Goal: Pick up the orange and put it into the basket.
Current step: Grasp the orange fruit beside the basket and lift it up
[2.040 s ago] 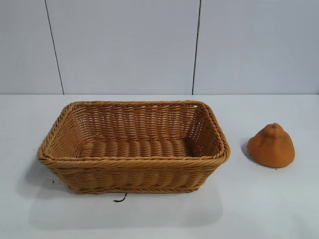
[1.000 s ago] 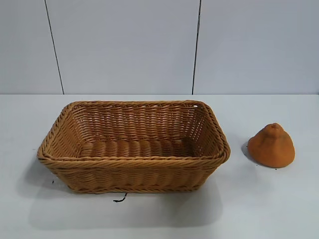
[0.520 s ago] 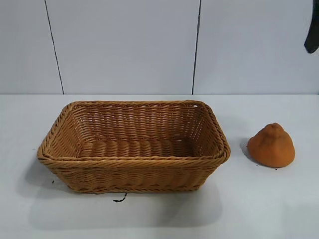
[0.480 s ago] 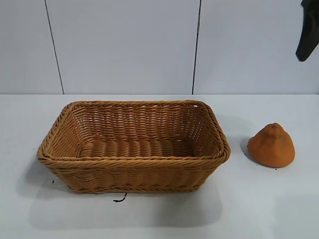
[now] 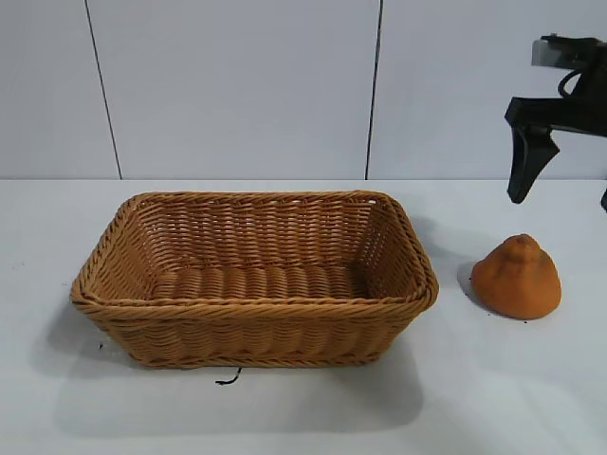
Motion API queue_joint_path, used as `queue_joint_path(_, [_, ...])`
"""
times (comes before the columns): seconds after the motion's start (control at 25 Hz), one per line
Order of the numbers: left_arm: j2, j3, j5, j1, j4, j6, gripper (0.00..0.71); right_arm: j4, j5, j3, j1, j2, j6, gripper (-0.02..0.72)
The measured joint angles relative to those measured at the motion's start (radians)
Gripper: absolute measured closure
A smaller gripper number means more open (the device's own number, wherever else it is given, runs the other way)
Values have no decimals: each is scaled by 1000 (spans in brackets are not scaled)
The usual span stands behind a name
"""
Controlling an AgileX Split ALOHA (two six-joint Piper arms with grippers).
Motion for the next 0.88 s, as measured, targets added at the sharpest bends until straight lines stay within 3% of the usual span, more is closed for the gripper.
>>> queue_joint_path(0.4, [0,0,0,0,0,0,14,30,-44,-1,0,117,0,67])
queue_joint_path(0.52, [0,0,0,0,0,0,14,30,-45,-1,0,140,0,100])
queue_joint_path(0.68, [0,0,0,0,2,0,14,30,-45,-1,0,140,2,269])
queue_joint_path(0.88, [0,0,1,0,3,0,14,17,-25,-6,0,130,2,557])
